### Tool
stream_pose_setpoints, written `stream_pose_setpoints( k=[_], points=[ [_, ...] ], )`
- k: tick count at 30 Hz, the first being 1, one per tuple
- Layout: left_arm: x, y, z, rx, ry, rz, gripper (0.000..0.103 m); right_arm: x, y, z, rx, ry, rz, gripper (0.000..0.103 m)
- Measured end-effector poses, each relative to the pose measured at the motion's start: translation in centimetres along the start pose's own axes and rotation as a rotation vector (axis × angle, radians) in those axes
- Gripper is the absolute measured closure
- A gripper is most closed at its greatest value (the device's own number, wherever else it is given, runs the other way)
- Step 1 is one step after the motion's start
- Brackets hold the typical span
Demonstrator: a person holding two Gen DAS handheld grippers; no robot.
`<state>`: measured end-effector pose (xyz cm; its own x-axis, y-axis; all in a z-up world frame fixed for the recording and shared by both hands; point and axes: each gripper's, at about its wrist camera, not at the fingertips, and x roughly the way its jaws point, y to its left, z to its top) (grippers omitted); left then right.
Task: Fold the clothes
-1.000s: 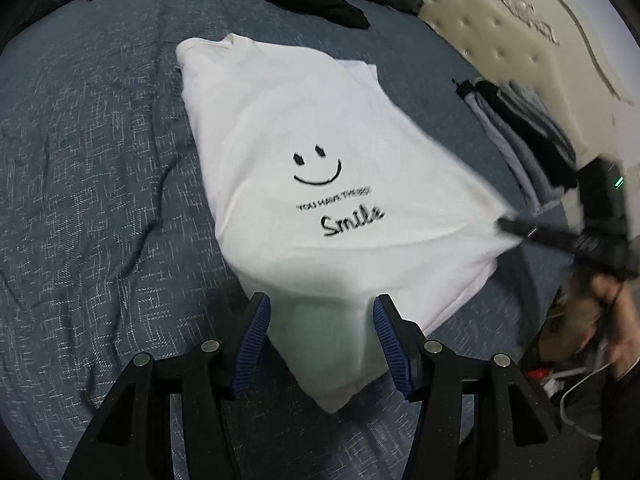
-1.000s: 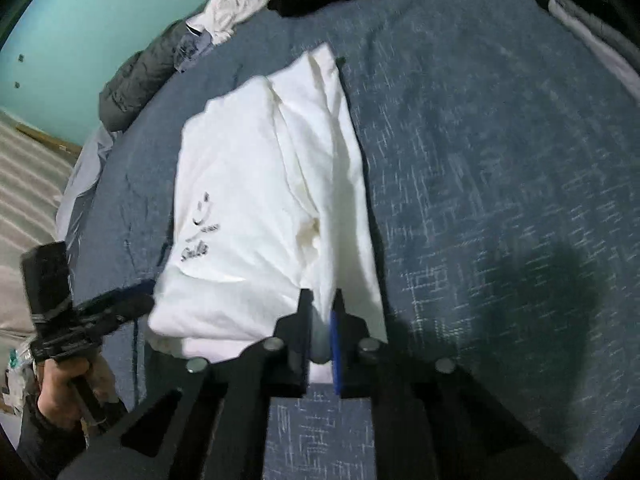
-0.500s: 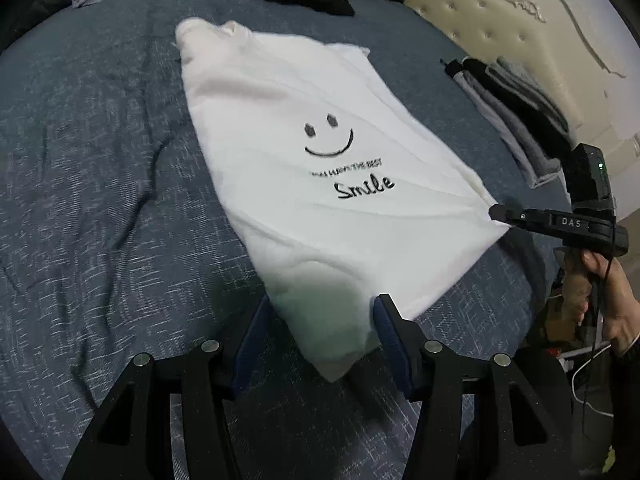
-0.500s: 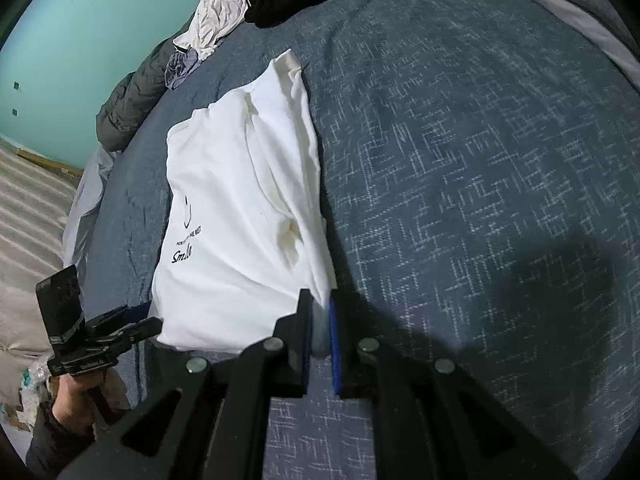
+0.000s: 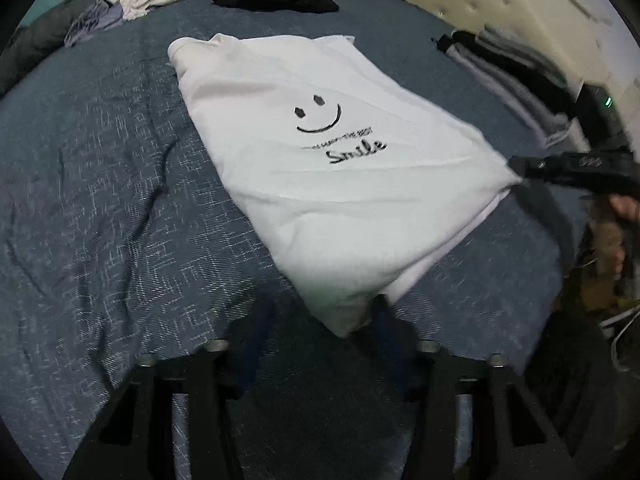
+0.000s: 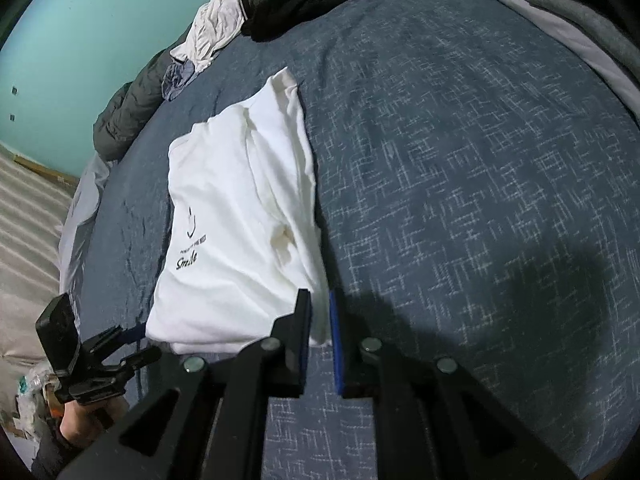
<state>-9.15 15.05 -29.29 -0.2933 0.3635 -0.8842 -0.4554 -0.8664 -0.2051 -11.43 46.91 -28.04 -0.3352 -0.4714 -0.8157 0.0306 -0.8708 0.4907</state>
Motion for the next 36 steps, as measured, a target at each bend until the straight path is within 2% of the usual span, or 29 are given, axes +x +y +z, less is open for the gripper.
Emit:
stream_pose_setpoints(
  k=[3, 7, 10, 13, 18, 22, 24, 27, 31, 34, 36],
  points=[
    [-0.4, -0.4, -0.3, 0.043, -0.018, 0.008, 0.077, 0.2, 0.9, -0.2, -0.042, 0.009, -0.027, 0.094],
    [-1.5, -0.1, -0.7, 0.064, -0.051, 0.006, 0.082, 0.7, 1.1, -0.5, -0.074, 0.025, -0.057, 0.094],
    [-1.6, 0.5, -1.3, 0.073, -0.040, 0.014, 0.085, 1.4, 0.7, -0.6, -0.088, 0.032, -0.085, 0.094],
    [-1.2, 0.7, -1.8, 0.076, -0.025, 0.021, 0.091, 1.8, 0.1, -0.8, -0.060, 0.037, -0.076, 0.094],
    [-1.9, 1.0, -2.4, 0.063, -0.027, 0.021, 0.091, 1.6, 0.3, -0.9, -0.083, 0.045, -0.090, 0.094],
    [-4.4, 0.5, -1.1, 0.056, -0.089, 0.003, 0.091, -0.1, 0.8, -0.2, -0.073, 0.004, -0.067, 0.094],
    [-4.0, -0.2, 0.3, 0.072, -0.094, 0.002, 0.083, -1.3, 1.5, 0.6, -0.075, -0.041, -0.043, 0.093],
    [-3.1, -1.0, 2.1, 0.091, -0.092, -0.001, 0.079, -1.5, 2.9, 1.8, -0.094, -0.059, -0.023, 0.093],
    [-1.4, -1.2, 2.4, 0.078, -0.061, -0.016, 0.079, 0.7, 4.5, 2.4, -0.170, -0.014, -0.039, 0.093],
    [-0.8, -0.7, 1.5, 0.060, -0.059, -0.037, 0.078, 2.4, 3.3, 2.1, -0.162, 0.037, -0.064, 0.093],
    [-0.7, -0.2, 1.2, 0.044, -0.066, -0.052, 0.073, 2.9, 2.3, 2.0, -0.156, 0.053, -0.096, 0.093]
  ],
)
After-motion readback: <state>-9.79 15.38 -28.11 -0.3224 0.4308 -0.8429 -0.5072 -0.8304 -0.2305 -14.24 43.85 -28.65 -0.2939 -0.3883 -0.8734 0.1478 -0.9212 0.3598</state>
